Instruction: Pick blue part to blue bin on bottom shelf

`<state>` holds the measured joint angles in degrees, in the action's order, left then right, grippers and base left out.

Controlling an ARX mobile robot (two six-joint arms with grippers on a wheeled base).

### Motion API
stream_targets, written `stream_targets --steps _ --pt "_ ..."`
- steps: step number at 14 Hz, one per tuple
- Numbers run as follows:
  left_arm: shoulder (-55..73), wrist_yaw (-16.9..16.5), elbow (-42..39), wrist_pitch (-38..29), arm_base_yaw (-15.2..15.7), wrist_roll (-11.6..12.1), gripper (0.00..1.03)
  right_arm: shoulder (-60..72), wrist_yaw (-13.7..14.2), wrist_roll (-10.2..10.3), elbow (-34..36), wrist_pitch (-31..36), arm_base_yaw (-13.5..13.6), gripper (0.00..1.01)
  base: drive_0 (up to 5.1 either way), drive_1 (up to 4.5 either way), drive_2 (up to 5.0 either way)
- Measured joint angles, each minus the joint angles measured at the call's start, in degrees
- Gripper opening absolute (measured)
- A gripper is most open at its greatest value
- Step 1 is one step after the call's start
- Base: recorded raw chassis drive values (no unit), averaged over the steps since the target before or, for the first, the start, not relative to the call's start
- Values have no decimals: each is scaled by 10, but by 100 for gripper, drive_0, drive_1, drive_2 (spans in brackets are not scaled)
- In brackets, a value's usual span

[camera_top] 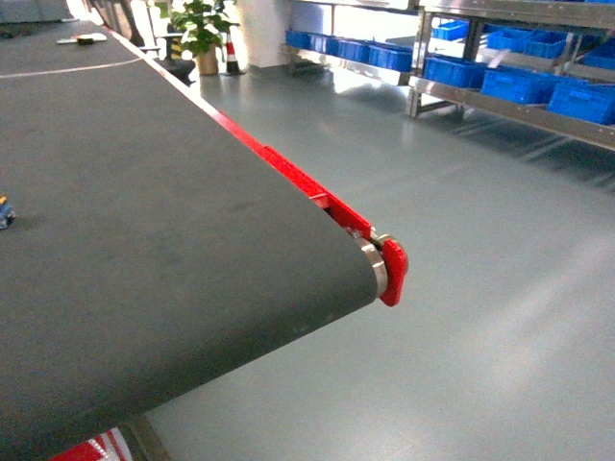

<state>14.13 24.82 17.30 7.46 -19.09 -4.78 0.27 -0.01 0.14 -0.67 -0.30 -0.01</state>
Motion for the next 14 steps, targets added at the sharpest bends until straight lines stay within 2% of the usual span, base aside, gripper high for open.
stream_targets --steps 14 --pt "0 0 0 0 0 0 43 0 0 0 0 0 0 98 -157 -157 -157"
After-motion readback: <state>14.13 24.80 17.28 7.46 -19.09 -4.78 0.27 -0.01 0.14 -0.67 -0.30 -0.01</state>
